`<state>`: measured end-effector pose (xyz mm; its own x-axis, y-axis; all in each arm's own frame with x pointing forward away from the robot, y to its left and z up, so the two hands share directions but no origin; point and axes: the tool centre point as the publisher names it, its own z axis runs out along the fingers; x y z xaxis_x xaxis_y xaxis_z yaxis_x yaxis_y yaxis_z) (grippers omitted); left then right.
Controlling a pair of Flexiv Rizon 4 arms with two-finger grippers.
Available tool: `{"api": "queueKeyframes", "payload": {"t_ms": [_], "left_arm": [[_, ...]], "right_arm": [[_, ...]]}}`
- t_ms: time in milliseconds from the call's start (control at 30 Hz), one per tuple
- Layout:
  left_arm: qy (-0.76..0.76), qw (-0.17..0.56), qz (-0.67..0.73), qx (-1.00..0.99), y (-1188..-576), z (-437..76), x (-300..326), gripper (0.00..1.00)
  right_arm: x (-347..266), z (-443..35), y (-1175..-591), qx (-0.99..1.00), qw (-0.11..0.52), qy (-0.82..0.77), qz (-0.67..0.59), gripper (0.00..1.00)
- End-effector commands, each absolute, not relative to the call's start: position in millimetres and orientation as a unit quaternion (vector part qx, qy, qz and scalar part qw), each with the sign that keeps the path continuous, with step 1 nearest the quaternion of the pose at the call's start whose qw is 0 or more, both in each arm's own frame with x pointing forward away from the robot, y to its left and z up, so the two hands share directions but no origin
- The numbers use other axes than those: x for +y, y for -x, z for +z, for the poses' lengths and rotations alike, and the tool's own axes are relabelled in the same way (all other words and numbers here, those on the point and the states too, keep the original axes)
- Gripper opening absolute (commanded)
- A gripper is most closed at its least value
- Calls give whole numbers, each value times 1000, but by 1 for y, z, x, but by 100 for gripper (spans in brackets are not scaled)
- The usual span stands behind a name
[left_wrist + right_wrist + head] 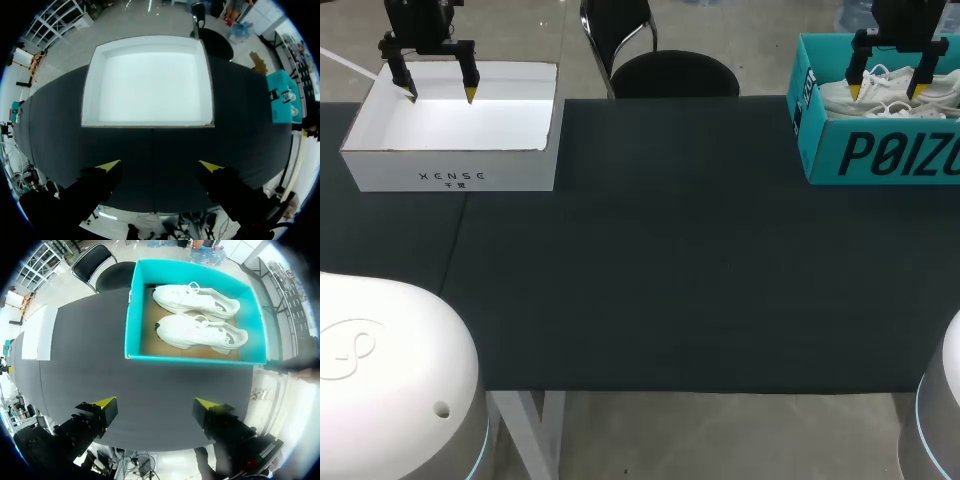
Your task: Take the shoe out of the shoebox, open the shoe tongue, remove and reinsert the insole, then place the shoe into the shoebox
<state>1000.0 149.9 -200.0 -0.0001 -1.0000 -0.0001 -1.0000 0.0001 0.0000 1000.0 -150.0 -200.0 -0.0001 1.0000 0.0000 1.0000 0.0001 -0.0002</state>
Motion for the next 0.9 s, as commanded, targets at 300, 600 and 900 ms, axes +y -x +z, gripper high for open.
{"api": "queueKeyframes", "payload": {"t_ms": [300, 600, 900], "left_arm": [[707, 0, 0, 707, -1000, -200, 150, 100], [707, 0, 0, 707, -1000, -200, 150, 100], [707, 0, 0, 707, -1000, -200, 150, 100]], "right_arm": [[-150, -200, -1000, -707, 0, 707, 0, 100], [-150, -200, -1000, -707, 0, 707, 0, 100], [-174, -203, -1016, -693, -27, 720, 26, 100]]}}
